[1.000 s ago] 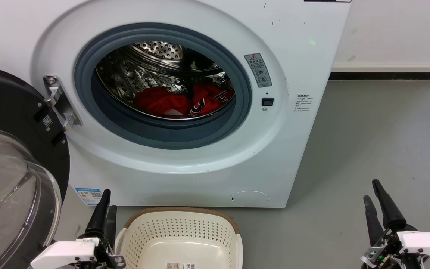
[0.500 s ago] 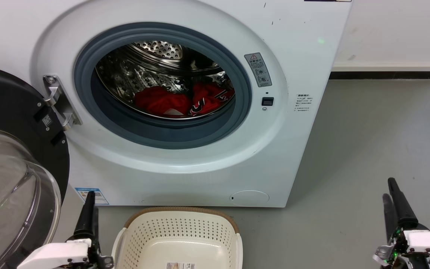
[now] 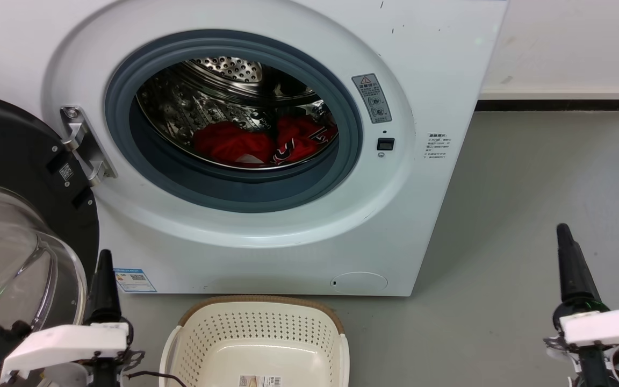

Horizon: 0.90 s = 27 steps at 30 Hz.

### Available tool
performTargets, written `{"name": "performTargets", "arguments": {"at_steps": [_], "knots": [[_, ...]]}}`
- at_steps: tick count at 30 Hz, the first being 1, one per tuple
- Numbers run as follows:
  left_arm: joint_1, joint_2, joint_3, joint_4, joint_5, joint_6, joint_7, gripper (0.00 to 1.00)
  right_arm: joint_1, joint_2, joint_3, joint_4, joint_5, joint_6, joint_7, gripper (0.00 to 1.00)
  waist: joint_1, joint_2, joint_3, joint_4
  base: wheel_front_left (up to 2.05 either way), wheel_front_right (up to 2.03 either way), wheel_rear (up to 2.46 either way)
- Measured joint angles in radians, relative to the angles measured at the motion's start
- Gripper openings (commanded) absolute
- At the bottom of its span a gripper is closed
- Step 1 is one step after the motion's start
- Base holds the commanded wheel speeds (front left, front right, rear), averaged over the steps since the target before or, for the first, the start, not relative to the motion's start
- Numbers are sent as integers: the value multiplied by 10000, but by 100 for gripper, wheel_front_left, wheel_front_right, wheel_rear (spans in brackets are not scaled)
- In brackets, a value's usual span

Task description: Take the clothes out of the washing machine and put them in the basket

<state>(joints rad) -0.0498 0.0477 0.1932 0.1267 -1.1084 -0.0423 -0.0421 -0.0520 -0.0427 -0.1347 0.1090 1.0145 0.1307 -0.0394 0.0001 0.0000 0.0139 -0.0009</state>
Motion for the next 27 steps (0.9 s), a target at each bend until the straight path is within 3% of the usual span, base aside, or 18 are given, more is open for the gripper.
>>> {"name": "performTargets", "arguments": {"at_steps": [7, 14, 20, 27], "knots": [[63, -2, -708, -894, 1563, 782, -234, 100, -11, -12, 284, -838, -2399, 0, -234, 100, 0, 0, 41, 8, 0, 0, 0], [352, 0, -1363, -1216, 2801, 683, -456, 100, 21, -17, 1045, -1344, -4604, 0, -472, 100, 0, 0, 44, 31, 0, 0, 0], [450, 0, -1555, -1275, 3664, 512, -637, 100, 134, -15, 1218, -1559, -5613, 0, -662, 100, 0, 0, 31, 38, 0, 0, 0], [466, 2, -1894, -1593, 5158, 721, -840, 100, 290, -29, 1137, -1664, -6704, 0, -848, 100, 0, 0, 21, 39, 0, 0, 0]]}}
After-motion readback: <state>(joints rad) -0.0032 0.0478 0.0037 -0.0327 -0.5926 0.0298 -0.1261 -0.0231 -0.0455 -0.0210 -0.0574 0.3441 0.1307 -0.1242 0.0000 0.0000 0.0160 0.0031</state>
